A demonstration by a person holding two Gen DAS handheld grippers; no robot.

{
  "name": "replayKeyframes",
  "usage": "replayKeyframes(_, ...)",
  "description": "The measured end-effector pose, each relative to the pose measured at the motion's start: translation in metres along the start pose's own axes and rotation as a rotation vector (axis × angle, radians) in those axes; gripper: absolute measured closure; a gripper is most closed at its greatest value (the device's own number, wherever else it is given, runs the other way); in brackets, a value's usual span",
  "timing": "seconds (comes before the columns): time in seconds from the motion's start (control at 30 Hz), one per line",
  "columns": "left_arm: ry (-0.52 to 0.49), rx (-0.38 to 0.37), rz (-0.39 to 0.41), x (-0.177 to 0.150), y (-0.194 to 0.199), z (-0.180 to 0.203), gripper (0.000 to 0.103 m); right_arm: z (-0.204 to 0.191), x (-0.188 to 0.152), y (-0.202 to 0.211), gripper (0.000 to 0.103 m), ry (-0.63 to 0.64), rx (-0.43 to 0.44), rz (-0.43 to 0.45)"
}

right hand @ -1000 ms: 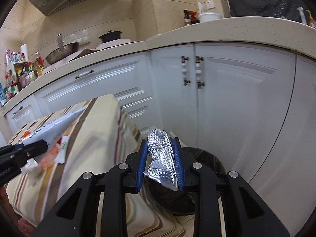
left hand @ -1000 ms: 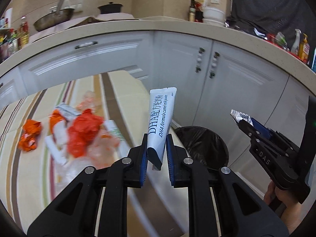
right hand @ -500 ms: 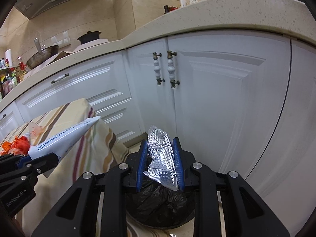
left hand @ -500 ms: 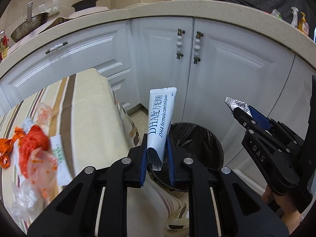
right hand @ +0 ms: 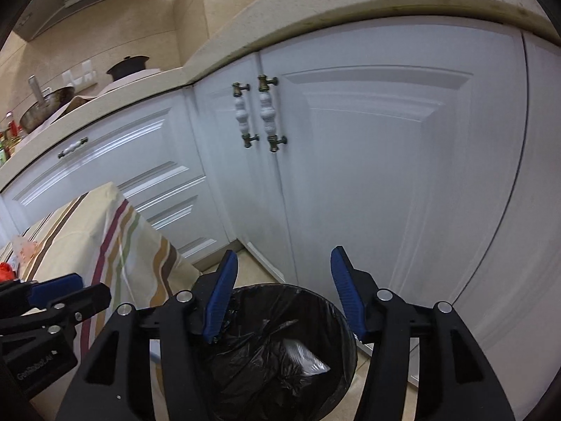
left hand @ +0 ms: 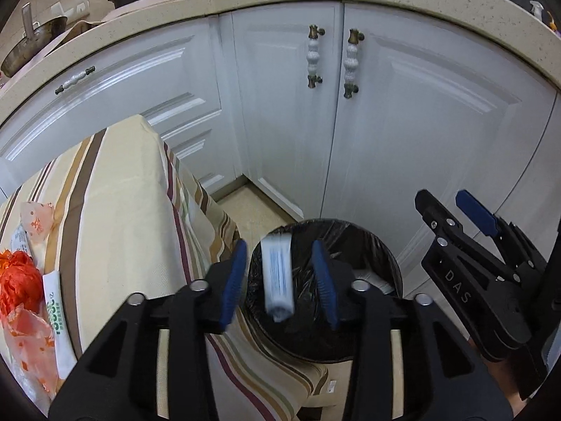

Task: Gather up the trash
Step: 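Move both open tools back over the table trash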

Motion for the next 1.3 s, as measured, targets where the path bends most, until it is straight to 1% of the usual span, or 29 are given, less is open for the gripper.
replayKeyframes(0.07,0.005,0.017,0.025,0.001,0.007,-0.002,0.054,0.000,0.002,0.004,0.047,-0.002,-0.012,0.003)
replayKeyframes(0.13,0.010,0.027,0.047,0.002,0.018,-0.007,0.053,-0.004,0.005,0.010,0.044,0.006,-0.023,0.010)
replayKeyframes(0.27,0.025,0.066,0.102,0.001,0.047,-0.024,0.046,-0.019,0.009,0.029,0.039,0.025,-0.039,0.027)
replayKeyframes(0.3,0.028,0.081,0.116,-0.001,0.055,-0.030,0.045,-0.025,0.009,0.036,0.037,0.029,-0.043,0.034)
replayKeyframes(0.37,0.033,0.119,0.141,-0.006,0.073,-0.043,0.039,-0.037,0.008,0.046,0.034,0.040,-0.041,0.038)
replayKeyframes(0.47,0.064,0.176,0.154,-0.019,0.100,-0.072,0.037,-0.058,0.004,0.061,0.029,0.066,-0.037,0.038)
replayKeyframes(0.53,0.081,0.227,0.163,-0.029,0.118,-0.093,0.033,-0.076,-0.003,0.072,0.025,0.090,-0.024,0.038)
replayKeyframes(0.63,0.116,0.316,0.166,-0.050,0.142,-0.127,0.032,-0.101,-0.013,0.085,0.025,0.108,0.035,0.026)
replayKeyframes(0.73,0.144,0.403,0.141,-0.077,0.165,-0.160,0.032,-0.130,-0.026,0.098,0.025,0.135,0.103,0.015)
replayKeyframes(0.9,0.227,0.509,0.096,-0.122,0.196,-0.211,0.032,-0.178,-0.052,0.116,0.025,0.180,0.208,-0.010)
replayKeyframes(0.97,0.258,0.544,0.080,-0.140,0.207,-0.228,0.032,-0.199,-0.065,0.123,0.025,0.206,0.256,-0.034)
replayKeyframes(1.07,0.302,0.574,0.051,-0.167,0.219,-0.250,0.032,-0.226,-0.084,0.135,0.025,0.244,0.322,-0.056)
replayKeyframes(1.13,0.326,0.589,0.037,-0.181,0.225,-0.261,0.032,-0.241,-0.096,0.138,0.025,0.268,0.346,-0.075)
replayKeyframes(1.3,0.377,0.587,0.028,-0.205,0.236,-0.279,0.032,-0.269,-0.125,0.139,0.026,0.309,0.391,-0.158)
Point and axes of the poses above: each gripper's, at about its wrist camera, not at the fingertips, and y roughly against the way its jaws point, z to its right, x to its top, the point moved 4 cm from there along -y, roughly the way its jaws point, and after that the axes turned 11 degrees about -y, right-handed, at the moved point
